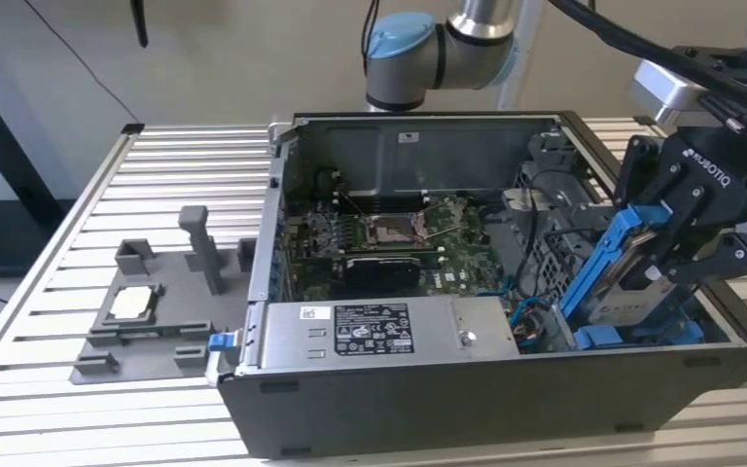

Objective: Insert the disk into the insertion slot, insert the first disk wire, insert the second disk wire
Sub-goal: 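Insert the disk into the insertion slot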

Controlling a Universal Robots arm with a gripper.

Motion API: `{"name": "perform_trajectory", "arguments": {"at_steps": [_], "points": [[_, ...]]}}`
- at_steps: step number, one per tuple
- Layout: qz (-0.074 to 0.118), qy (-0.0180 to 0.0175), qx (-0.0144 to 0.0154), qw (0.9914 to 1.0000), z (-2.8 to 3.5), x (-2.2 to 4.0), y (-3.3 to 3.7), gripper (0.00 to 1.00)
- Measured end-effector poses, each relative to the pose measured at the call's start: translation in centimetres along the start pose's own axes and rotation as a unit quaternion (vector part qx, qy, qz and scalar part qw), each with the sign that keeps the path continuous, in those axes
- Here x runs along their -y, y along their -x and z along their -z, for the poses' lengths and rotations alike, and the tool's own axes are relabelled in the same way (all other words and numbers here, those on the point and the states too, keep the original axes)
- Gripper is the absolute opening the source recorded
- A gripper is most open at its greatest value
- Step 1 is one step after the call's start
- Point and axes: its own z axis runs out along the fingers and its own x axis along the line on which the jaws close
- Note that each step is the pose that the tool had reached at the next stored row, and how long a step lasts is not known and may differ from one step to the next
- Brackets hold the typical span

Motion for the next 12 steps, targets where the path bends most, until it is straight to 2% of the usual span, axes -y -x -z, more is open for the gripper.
{"name": "perform_trajectory", "arguments": {"at_steps": [3, 4, 12], "points": [[0.0, 0.0, -0.0001, 1.0, 0.0, 0.0, 0.0, 0.4], [0.0, 0.0, -0.0001, 1.0, 0.0, 0.0, 0.0, 0.47], [0.0, 0.0, -0.0001, 1.0, 0.0, 0.0, 0.0, 0.47]]}}
